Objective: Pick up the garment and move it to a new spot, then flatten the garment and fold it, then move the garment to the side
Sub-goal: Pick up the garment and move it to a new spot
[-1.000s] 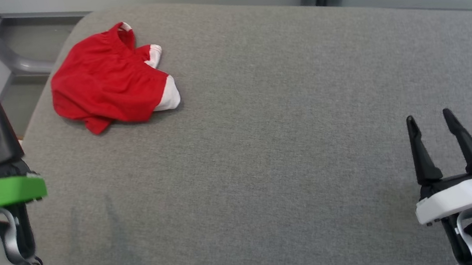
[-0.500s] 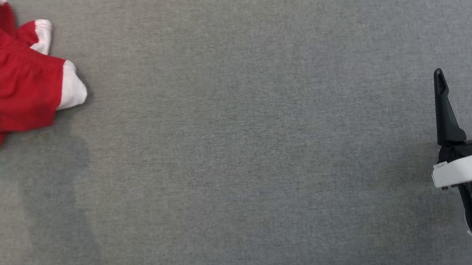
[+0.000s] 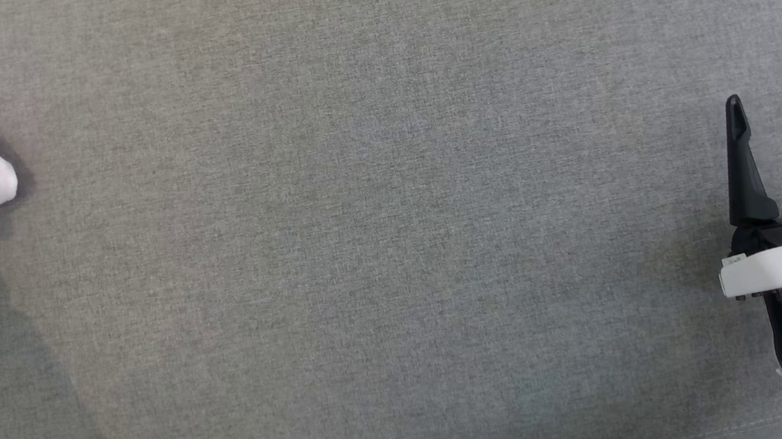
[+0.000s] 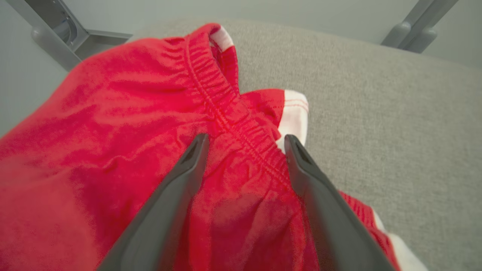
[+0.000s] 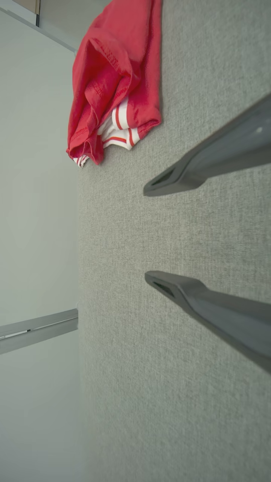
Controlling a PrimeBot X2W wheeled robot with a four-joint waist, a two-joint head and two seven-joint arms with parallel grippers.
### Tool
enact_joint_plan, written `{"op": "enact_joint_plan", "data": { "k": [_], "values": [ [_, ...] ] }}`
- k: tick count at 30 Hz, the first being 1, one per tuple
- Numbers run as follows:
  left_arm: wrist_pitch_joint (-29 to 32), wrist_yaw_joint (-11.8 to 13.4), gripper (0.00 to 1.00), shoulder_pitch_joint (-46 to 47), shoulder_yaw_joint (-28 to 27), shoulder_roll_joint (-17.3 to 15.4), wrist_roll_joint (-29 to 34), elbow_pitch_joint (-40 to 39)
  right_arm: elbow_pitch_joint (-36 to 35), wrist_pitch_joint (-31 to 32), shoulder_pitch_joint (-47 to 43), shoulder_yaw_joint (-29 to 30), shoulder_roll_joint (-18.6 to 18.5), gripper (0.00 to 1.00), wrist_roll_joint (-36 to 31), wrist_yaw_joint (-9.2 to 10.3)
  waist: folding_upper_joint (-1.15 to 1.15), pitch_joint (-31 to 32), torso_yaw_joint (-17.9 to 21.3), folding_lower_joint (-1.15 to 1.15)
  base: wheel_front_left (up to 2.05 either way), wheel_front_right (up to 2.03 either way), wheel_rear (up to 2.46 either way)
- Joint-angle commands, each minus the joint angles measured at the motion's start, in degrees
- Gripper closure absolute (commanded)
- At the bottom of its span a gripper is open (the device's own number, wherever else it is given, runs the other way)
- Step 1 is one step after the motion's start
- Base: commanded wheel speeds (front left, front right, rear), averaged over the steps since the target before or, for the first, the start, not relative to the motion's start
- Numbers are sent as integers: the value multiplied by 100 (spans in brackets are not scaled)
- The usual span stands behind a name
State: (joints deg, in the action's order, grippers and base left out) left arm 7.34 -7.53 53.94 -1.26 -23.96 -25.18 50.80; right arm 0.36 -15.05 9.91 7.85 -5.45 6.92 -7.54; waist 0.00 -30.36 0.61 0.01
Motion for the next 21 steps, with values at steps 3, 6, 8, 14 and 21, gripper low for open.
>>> {"op": "enact_joint_plan", "data": {
  "k": [3,6,8,14,21],
  "values": [
    [617,9,0,62,56,-87,-216,383,12,-16,64,-19,19,0,-25,11,0,35,61,-1,0,0,0],
    [941,18,0,25,36,-90,-296,637,20,-16,26,-42,41,0,-34,11,0,97,81,-1,0,0,0],
    [1068,39,19,12,70,-150,-272,751,44,-16,29,-52,41,0,-16,11,0,126,99,-1,0,0,0],
    [974,103,100,43,124,-166,-234,851,79,-16,17,-73,52,0,11,11,0,247,150,-1,0,0,0],
    [280,79,100,103,239,-189,-96,680,164,-16,-70,-67,91,0,57,11,0,586,114,-1,0,0,0]
  ]
}}
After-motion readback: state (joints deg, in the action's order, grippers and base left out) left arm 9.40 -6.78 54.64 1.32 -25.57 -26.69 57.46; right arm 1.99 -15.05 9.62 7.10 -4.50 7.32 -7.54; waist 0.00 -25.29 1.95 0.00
